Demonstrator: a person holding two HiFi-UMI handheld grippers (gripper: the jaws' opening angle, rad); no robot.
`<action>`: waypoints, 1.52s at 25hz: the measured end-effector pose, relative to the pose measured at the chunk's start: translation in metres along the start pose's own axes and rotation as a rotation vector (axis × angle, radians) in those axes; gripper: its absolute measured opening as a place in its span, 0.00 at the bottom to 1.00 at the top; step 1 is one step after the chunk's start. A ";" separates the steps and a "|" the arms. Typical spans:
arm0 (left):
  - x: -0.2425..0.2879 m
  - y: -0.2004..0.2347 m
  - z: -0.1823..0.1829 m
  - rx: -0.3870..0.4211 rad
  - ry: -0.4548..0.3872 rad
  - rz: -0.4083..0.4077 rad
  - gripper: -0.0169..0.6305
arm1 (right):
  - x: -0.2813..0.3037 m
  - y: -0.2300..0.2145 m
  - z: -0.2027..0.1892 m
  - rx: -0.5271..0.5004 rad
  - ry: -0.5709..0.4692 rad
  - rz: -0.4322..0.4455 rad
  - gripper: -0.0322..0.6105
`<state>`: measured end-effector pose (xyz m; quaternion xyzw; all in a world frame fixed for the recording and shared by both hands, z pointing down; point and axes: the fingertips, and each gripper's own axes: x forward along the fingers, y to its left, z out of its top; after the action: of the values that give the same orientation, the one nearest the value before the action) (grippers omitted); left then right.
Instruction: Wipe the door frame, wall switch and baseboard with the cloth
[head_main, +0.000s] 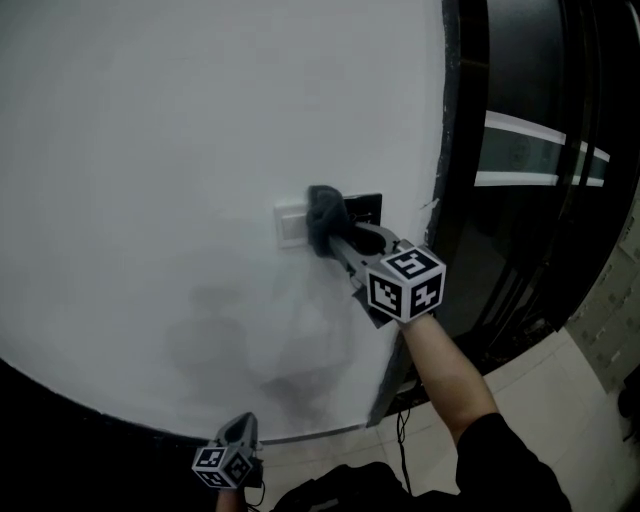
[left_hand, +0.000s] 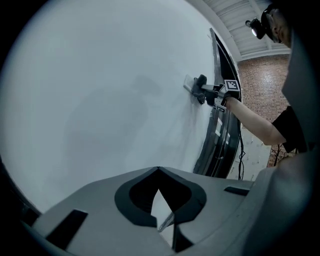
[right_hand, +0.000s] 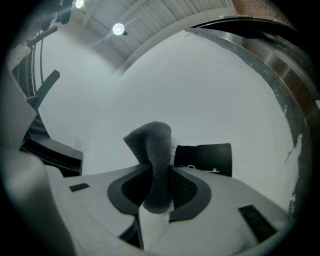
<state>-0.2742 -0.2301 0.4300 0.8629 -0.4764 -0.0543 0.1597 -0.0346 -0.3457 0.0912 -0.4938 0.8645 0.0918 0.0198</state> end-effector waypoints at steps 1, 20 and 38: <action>-0.001 0.001 0.000 0.000 -0.003 0.002 0.01 | -0.003 -0.002 -0.001 0.000 0.000 -0.007 0.20; -0.013 -0.008 -0.017 -0.010 0.051 0.008 0.01 | -0.044 -0.060 -0.014 0.091 -0.020 -0.094 0.20; -0.010 0.000 -0.027 -0.031 0.079 0.012 0.01 | -0.065 -0.095 -0.032 0.120 -0.022 -0.181 0.20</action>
<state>-0.2723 -0.2157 0.4550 0.8588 -0.4741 -0.0265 0.1923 0.0817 -0.3429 0.1178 -0.5667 0.8201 0.0431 0.0672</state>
